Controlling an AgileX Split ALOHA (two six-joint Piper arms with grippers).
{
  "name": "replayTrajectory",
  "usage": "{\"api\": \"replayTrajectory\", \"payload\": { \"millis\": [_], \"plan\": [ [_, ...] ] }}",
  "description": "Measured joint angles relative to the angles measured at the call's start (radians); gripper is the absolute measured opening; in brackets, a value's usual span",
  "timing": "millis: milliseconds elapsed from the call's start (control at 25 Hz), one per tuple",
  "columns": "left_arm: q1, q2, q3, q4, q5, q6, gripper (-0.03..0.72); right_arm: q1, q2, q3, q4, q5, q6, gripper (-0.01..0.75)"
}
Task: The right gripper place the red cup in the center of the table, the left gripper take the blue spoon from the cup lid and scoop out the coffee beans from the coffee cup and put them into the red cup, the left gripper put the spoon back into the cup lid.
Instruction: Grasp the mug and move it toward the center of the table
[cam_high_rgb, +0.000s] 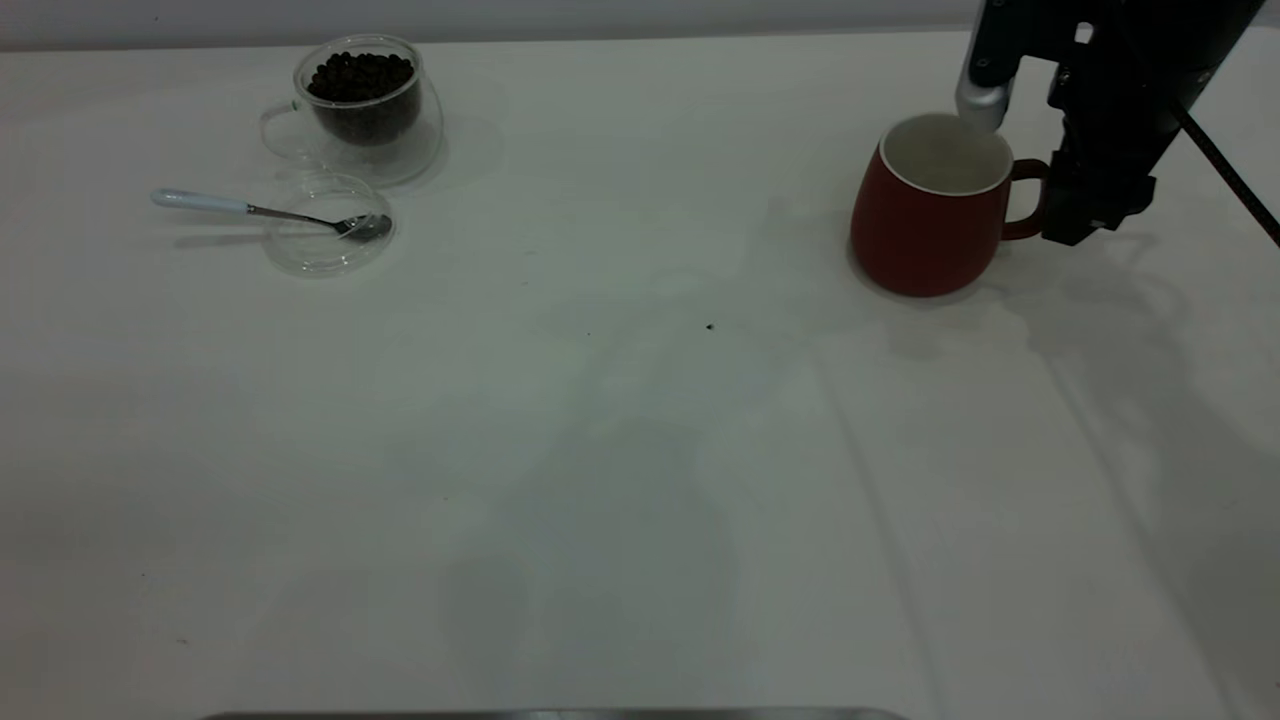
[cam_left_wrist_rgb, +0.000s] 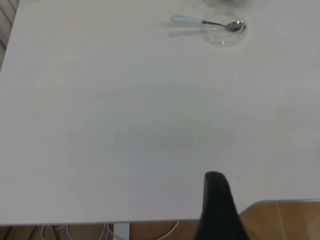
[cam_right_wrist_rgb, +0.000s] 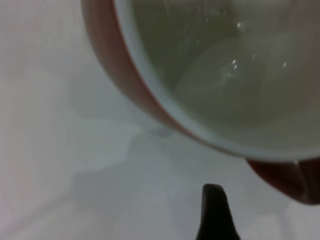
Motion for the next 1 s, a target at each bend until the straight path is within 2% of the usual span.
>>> {"api": "replayTrajectory", "payload": {
  "millis": [1000],
  "plan": [
    [0.000, 0.000, 0.000, 0.000, 0.000, 0.000, 0.558, 0.083, 0.001, -0.009, -0.003, -0.022, -0.045, 0.536]
  ]
}}
